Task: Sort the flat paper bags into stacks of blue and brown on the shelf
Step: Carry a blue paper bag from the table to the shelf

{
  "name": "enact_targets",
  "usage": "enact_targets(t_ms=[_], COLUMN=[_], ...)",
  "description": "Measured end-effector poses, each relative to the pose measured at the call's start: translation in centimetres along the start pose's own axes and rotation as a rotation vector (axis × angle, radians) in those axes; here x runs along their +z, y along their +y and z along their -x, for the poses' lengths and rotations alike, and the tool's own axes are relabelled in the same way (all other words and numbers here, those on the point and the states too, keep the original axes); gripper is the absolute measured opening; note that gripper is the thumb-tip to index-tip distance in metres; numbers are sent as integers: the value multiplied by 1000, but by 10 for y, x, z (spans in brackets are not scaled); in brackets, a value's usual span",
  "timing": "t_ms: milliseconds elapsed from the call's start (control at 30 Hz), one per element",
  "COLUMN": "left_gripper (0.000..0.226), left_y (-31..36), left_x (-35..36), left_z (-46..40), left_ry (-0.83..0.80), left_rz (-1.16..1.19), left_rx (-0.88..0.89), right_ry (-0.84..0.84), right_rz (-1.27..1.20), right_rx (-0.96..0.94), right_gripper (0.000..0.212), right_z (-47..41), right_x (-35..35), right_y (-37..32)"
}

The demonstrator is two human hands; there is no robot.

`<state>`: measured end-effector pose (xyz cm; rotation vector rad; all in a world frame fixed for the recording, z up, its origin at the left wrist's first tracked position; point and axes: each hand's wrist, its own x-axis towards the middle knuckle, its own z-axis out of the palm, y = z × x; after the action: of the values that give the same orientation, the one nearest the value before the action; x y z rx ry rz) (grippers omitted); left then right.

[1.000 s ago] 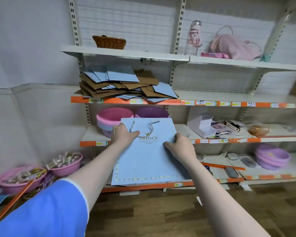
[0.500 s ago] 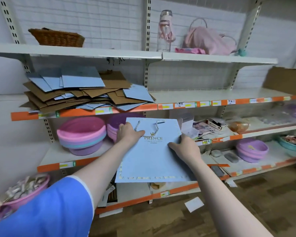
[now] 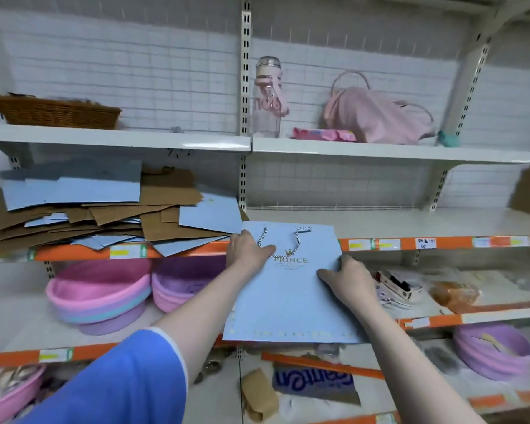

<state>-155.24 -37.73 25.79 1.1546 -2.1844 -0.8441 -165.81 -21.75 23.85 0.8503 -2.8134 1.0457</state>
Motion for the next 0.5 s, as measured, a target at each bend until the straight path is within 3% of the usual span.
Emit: enact_targets(t_ms=[333, 500], left_gripper=[59, 53], left_y=[41, 44], left_x=[67, 101], left_z=[-77, -140], left_ry=[-28, -74], left_rz=[-74, -9], left_rx=[11, 13], right_ry=[-21, -38], right_rz=[-21, -2], right_rx=[33, 27], right_gripper=[46, 32], right_z=[-94, -157], right_x=[3, 17], right_y=[38, 44])
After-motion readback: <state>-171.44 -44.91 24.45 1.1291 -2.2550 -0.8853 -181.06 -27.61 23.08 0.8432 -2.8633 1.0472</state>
